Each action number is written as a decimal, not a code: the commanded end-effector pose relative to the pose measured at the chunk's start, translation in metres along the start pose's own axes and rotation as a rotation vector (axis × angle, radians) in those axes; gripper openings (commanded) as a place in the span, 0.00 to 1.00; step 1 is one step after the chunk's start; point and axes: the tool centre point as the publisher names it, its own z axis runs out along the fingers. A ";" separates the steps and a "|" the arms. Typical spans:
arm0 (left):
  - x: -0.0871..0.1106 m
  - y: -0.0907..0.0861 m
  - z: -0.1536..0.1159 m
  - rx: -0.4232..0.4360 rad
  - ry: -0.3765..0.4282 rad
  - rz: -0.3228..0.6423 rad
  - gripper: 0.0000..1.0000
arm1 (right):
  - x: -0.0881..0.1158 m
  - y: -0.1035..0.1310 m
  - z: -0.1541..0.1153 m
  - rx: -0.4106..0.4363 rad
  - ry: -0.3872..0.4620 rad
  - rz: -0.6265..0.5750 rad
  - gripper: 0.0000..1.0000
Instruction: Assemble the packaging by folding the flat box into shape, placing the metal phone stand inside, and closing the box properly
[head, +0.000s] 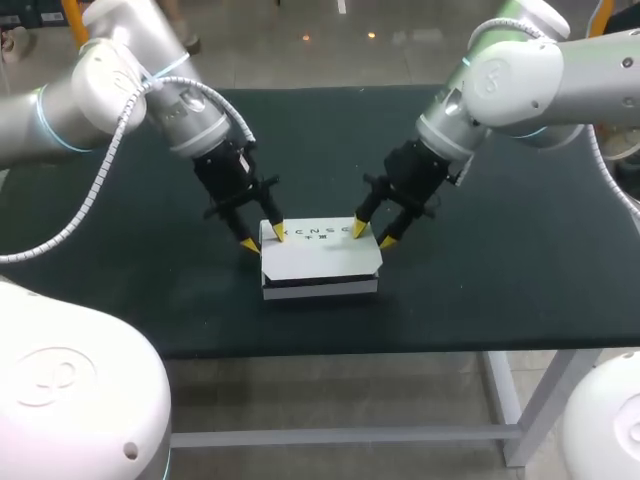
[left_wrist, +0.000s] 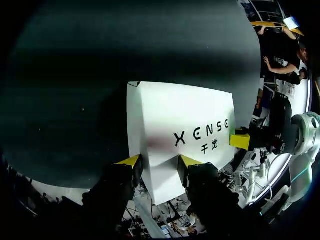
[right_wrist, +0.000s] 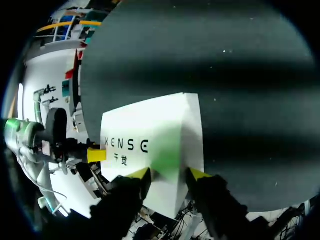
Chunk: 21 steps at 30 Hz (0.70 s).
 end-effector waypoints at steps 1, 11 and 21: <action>0.003 -0.007 -0.001 -0.034 0.006 0.005 0.47 | 0.004 0.005 0.000 0.032 0.007 0.002 0.51; 0.002 -0.007 -0.004 -0.088 0.003 -0.003 0.48 | 0.004 0.006 -0.002 0.053 0.015 0.016 0.56; 0.002 -0.008 -0.006 -0.118 -0.010 -0.021 0.49 | 0.003 0.009 -0.006 0.065 0.014 0.033 0.50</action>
